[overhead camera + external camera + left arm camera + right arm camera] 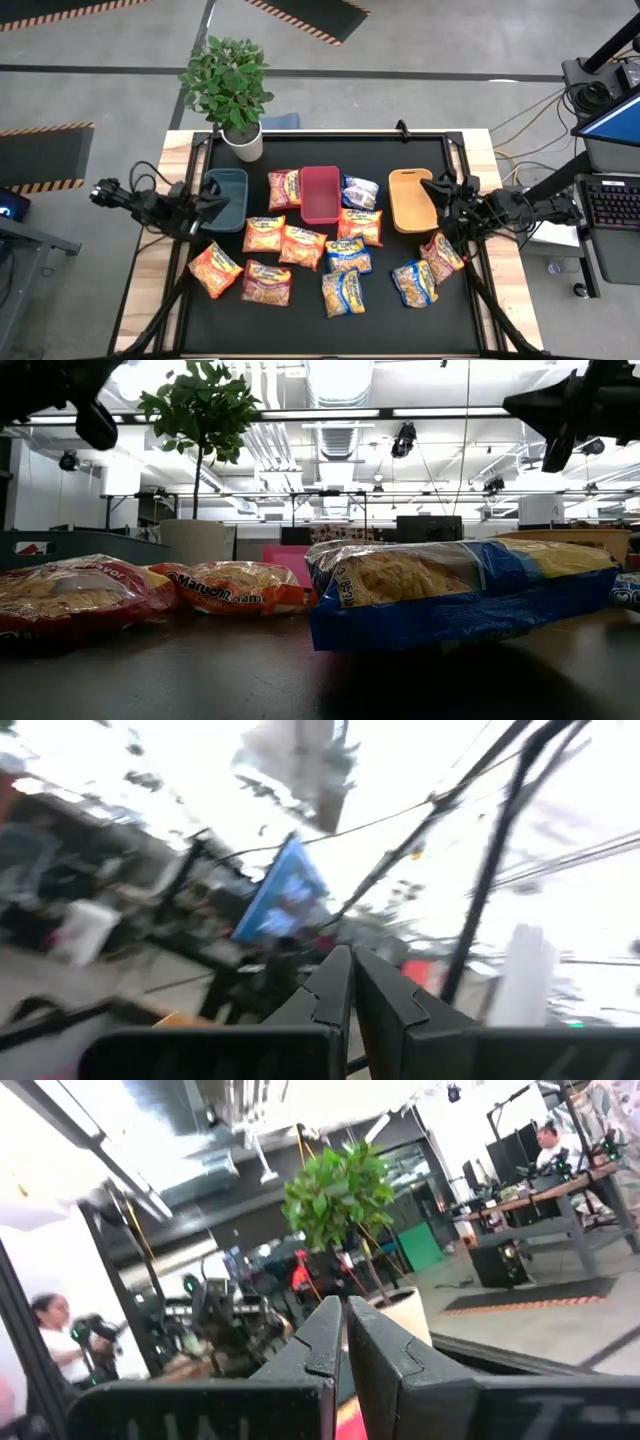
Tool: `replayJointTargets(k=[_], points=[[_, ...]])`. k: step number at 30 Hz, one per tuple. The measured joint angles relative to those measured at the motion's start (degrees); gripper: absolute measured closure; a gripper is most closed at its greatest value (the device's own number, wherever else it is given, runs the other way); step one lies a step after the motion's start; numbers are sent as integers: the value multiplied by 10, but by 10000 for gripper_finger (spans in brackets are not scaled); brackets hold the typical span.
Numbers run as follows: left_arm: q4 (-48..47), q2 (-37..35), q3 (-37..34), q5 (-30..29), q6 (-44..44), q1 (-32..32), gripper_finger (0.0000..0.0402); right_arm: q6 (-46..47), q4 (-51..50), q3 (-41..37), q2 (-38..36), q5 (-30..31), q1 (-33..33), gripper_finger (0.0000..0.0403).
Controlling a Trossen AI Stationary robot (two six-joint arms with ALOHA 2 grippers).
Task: Sort Maruchan noodles
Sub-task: Put the orange noodle pack into the red bin
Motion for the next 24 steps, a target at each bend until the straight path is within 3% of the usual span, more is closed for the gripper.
replayJointTargets(k=[7,15,19,24], points=[[59,46,0,6,10,0,402,-41,-8,56,0,0,0,390],[194,163,0,4,15,0,402,-75,-56,100,8,0,0,390],[261,217,1,-38,25,0,402,-96,-55,107,21,13,0,390],[270,277,33,-88,51,0,402,-131,-54,124,48,64,0,390]])
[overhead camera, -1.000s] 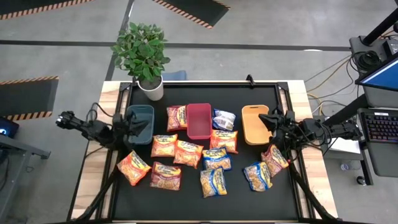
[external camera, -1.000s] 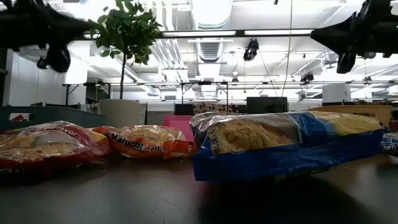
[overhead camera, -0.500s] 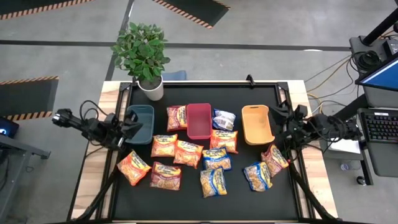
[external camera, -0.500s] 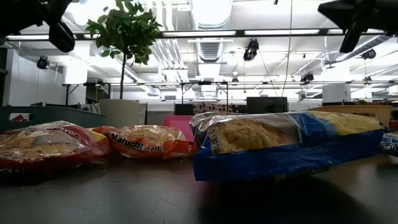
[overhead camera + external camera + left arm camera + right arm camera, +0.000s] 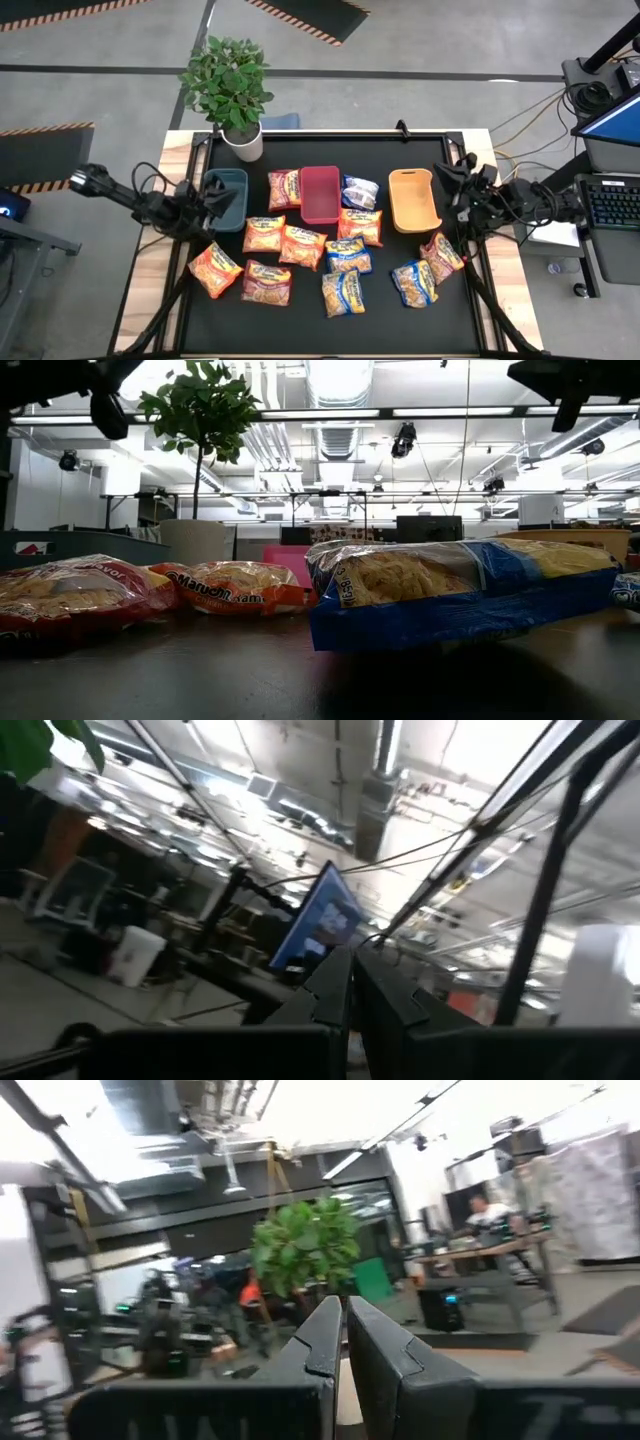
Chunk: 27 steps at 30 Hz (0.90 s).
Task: Sort Maruchan noodles
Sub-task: Put the orange noodle pack into the red bin
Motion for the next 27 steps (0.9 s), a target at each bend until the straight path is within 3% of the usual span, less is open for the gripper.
replayJointTargets(k=[7,17,21,27], points=[[-17,80,55,-2,169,0,402,-75,2,33,51,70,0,390],[-102,189,147,-2,111,0,402,-124,-6,117,131,75,0,390],[-209,226,214,-19,64,0,402,-109,-34,147,151,75,0,390],[-526,282,353,-97,-93,0,402,-74,-62,185,160,75,0,390]])
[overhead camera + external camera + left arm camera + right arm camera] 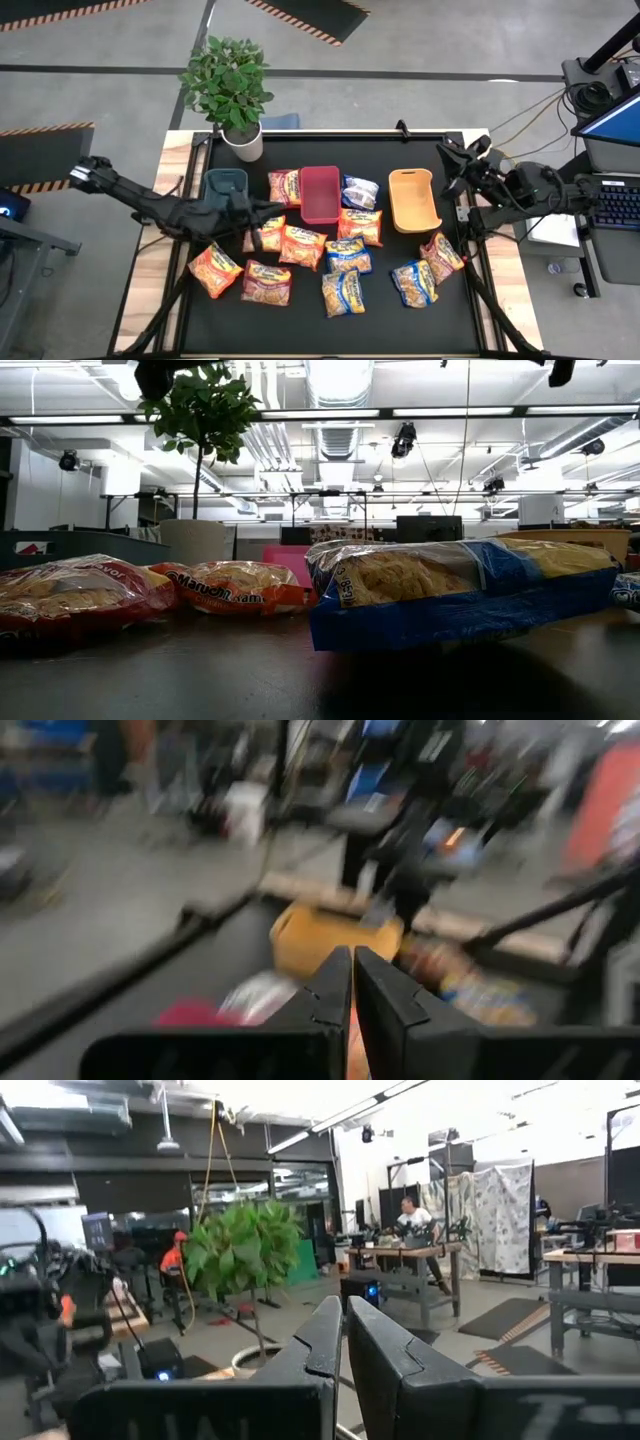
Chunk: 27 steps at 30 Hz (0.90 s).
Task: Sort Maruchan noodles
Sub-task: Put the orange noodle pack into the red bin
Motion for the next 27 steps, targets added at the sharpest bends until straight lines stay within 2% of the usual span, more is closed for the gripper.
replayJointTargets(k=[6,11,19,27], points=[[-313,78,129,-8,-179,9,402,11,-1,12,-2,-4,0,390],[-473,149,202,33,-195,23,402,11,-1,12,-2,-4,0,390],[-501,222,223,113,-150,63,402,3,-9,13,-2,-4,0,390],[-500,244,223,123,-112,85,396,2,-24,13,-2,-4,0,390]])
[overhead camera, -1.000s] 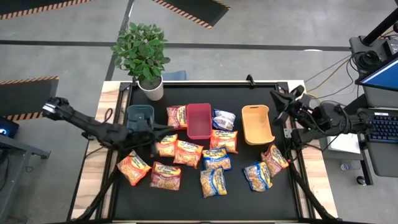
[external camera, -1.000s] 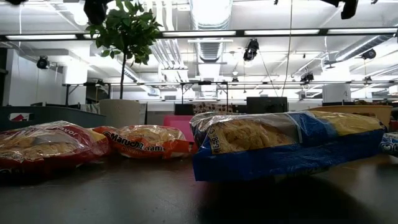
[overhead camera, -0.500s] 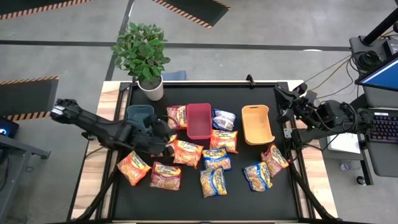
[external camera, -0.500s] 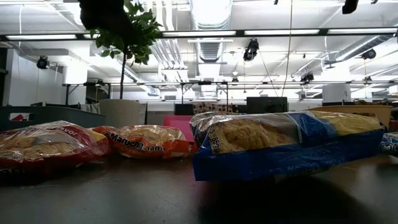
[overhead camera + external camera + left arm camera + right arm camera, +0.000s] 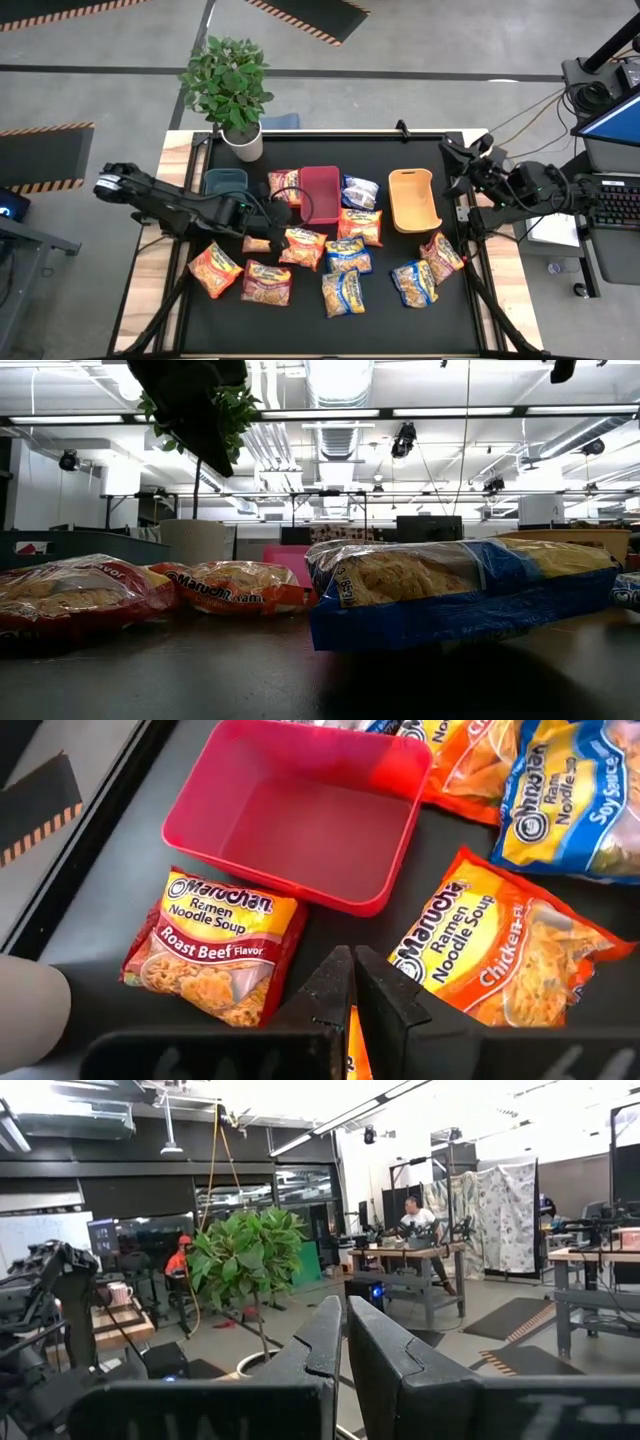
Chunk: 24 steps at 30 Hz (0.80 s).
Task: Sort Maruchan noodles
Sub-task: Put the orange noodle pack into the red bin
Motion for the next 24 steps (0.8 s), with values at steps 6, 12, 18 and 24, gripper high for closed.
replayJointTargets(k=[6,12,18,24], points=[[0,-2,0,10,11,3,335,0,-17,0,0,0,0,390],[18,7,0,42,43,3,250,1,-15,0,0,0,0,390],[45,30,-1,54,83,3,198,15,-18,0,1,0,0,390],[47,43,-1,47,72,3,181,15,-32,0,2,0,0,390]])
